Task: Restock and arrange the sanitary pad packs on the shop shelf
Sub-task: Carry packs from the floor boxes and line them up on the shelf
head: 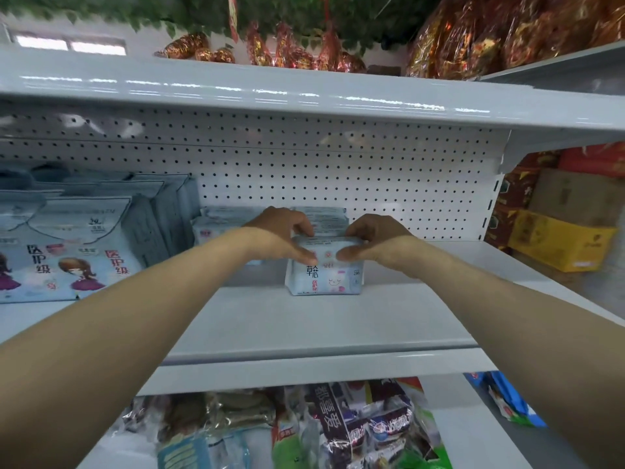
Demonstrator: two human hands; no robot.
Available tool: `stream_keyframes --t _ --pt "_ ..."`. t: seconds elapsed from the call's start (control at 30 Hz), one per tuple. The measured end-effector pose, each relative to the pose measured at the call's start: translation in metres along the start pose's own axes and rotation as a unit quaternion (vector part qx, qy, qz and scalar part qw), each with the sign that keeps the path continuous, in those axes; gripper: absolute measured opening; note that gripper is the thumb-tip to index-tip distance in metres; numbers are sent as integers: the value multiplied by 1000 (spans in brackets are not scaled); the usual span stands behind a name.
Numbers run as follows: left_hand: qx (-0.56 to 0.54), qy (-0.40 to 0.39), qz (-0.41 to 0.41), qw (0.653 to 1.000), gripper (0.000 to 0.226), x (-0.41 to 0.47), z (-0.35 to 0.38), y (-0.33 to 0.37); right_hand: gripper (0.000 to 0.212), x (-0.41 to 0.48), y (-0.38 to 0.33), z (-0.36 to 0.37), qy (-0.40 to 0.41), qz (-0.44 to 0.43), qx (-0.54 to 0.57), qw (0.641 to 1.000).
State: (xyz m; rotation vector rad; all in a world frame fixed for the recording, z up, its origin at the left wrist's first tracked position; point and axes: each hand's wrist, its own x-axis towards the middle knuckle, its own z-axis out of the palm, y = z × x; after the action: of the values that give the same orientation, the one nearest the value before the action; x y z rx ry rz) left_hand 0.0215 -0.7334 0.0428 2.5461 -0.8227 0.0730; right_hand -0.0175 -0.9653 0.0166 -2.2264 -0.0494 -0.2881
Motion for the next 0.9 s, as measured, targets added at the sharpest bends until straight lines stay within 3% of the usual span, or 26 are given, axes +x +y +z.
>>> stream_keyframes --t 0.17,0.43,0.57,0.9 --pt "5 36 14 999 52 4 6 -1 48 -9 -3 0 6 16 -27 999" --pt "56 42 -7 998 56 5 14 4 58 -19 -9 9 59 -20 -167 984" --pt "61 50 -48 996 72 -6 17 20 66 -30 -12 8 77 -10 -209 975" --pt "-15 186 -67 980 70 -50 22 121 69 -96 -25 -94 89 -42 -309 946"
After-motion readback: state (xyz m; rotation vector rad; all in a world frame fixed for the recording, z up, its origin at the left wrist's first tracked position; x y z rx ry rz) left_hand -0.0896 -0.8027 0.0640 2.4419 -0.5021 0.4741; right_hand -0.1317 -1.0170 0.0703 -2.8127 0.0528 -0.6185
